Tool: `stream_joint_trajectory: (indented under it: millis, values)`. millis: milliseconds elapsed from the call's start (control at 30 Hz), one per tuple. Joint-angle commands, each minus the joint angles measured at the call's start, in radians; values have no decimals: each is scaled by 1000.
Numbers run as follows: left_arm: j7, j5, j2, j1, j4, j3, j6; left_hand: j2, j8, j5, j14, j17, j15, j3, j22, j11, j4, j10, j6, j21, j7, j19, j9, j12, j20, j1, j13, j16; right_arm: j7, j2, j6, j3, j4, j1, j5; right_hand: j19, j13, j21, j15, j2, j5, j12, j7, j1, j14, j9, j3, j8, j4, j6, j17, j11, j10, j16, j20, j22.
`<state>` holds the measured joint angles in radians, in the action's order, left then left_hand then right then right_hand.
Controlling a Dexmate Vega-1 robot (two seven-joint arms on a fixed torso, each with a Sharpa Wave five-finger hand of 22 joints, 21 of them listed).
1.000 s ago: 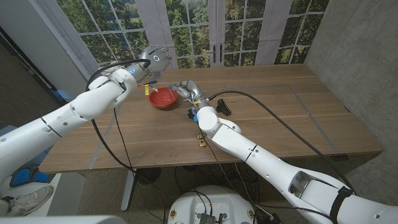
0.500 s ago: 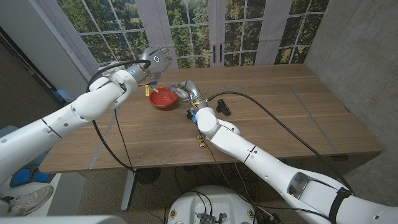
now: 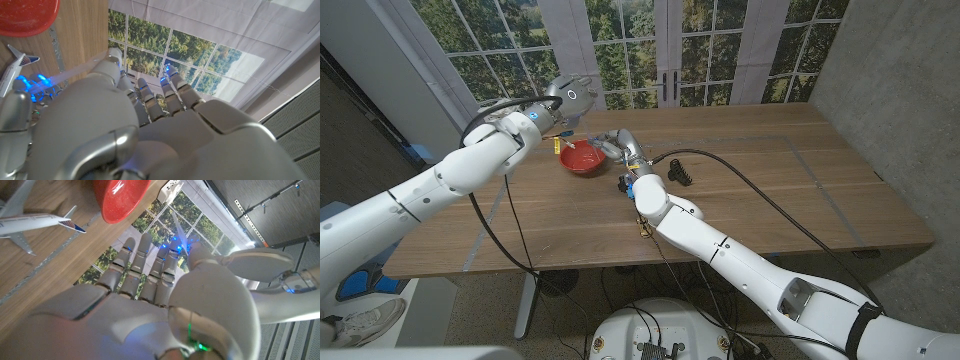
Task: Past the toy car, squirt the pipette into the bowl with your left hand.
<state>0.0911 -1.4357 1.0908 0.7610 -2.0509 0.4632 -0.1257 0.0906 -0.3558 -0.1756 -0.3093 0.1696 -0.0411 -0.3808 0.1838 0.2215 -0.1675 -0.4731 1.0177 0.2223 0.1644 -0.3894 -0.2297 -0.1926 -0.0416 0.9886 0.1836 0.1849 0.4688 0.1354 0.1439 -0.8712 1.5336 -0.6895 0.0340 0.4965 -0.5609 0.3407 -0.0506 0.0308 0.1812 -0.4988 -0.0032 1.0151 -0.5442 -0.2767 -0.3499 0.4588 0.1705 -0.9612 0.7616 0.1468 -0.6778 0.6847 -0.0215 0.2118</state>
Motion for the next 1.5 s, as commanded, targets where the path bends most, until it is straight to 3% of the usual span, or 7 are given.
stream_joint_trajectory:
  millis: [33, 467, 867, 1400, 1500]
  values:
    - [-7, 0, -2, -8, 9, 8, 6, 6, -6, -8, -5, 3, -164, 6, 3, -2, -1, -3, 2, -1, 7, 3, -2, 2, -10, 10, 2, -3, 12, -13, -44, 6, -29, -4, 6, 8, -11, 9, -137, 13, 4, -14, -2, 16, -18, -3, -12, 10, -4, -22, 5, -4, -16, 6, 2, 5]
    - [-12, -2, -5, -15, 12, 11, 6, 8, -7, -8, -4, 3, -165, 9, 3, -2, -1, -4, 2, -1, 8, 3, -2, 1, -10, 11, 2, -3, 5, -14, -91, 13, -50, -6, 1, 4, -43, 20, -148, 37, 13, -54, -1, 51, -39, 5, -34, 26, 1, -69, 10, 9, -61, -7, 8, 8]
    - [-16, 0, -1, -12, 9, 10, 4, 8, -8, -8, -5, 3, -164, 11, 3, -2, -1, -3, 3, -1, 7, 2, -3, 1, -12, 12, 2, -3, 7, -15, -193, 12, -94, -5, 19, 5, -71, 34, -144, 29, 39, -84, 29, 84, -76, -12, -62, 50, 8, -93, -5, -1, -94, -35, 2, 8]
    - [-37, -5, -5, -1, 5, 2, -16, 9, -8, -9, -5, 3, -164, 15, 3, -2, -1, -4, -2, -1, 7, 2, -3, 1, -11, 13, 2, -2, 23, -28, -323, 18, -165, -7, 53, 5, -93, 47, -143, 16, 102, -103, 56, 69, -111, -54, -93, 88, -5, -101, -26, -19, -114, -80, -6, 5]
    - [-43, -7, -7, 2, 5, 2, -21, 10, 12, -10, -8, 3, -164, 20, 3, -1, -2, -6, -51, -1, 14, 1, 0, 0, -11, 14, 2, -2, 27, -32, -343, 19, -179, -6, 60, 4, -90, 49, -144, 11, 115, -101, 60, 63, -114, -63, -98, 96, -7, -102, -28, -20, -117, -89, -6, 4]
